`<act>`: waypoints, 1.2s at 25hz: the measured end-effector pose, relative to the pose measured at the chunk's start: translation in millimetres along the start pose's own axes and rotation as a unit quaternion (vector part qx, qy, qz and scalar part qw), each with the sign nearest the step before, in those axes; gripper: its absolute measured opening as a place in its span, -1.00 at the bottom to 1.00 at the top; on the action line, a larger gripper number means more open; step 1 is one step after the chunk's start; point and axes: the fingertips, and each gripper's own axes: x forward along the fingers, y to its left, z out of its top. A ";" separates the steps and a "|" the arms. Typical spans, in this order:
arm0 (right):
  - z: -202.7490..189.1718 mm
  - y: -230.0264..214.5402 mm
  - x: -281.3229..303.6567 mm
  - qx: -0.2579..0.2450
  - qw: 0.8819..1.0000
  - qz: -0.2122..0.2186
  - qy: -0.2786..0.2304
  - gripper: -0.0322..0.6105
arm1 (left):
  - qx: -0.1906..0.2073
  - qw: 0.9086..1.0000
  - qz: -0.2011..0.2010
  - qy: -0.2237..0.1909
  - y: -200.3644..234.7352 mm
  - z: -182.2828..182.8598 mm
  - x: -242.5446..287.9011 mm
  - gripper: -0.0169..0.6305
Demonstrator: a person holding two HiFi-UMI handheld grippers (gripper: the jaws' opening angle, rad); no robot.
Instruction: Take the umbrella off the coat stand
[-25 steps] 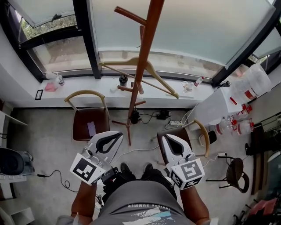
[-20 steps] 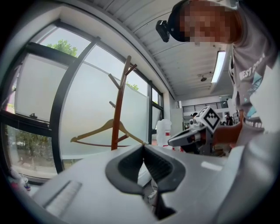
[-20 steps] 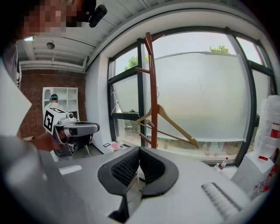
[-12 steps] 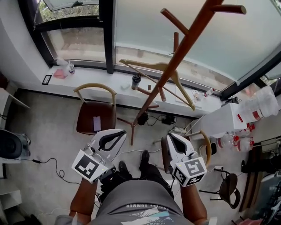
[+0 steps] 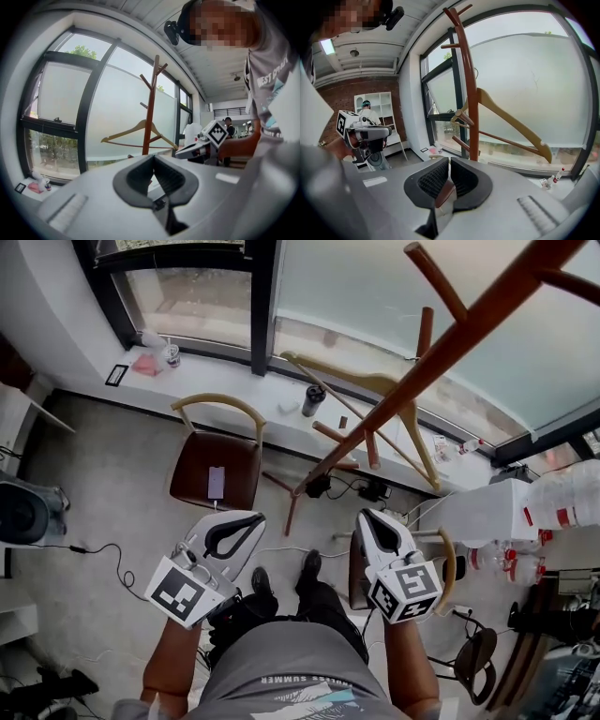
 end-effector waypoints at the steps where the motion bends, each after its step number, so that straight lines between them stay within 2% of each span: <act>1: -3.2 -3.4 5.1 0.000 1.000 0.002 0.002 -0.85 | -0.001 1.000 0.002 0.003 0.9 -3.8 1.9 -0.94; 13: -49.1 -47.9 68.4 0.004 0.998 0.039 0.049 -0.81 | -0.042 0.998 0.037 0.041 4.7 -42.1 33.5 -0.94; 20: -89.8 -64.6 106.8 -0.005 0.994 0.060 0.095 -0.78 | -0.069 0.994 0.058 0.054 11.0 -67.4 46.5 -0.94; 30: -150.7 -84.7 155.2 -0.011 0.987 0.080 0.142 -0.72 | -0.083 0.991 0.081 0.058 18.8 -101.1 59.7 -0.94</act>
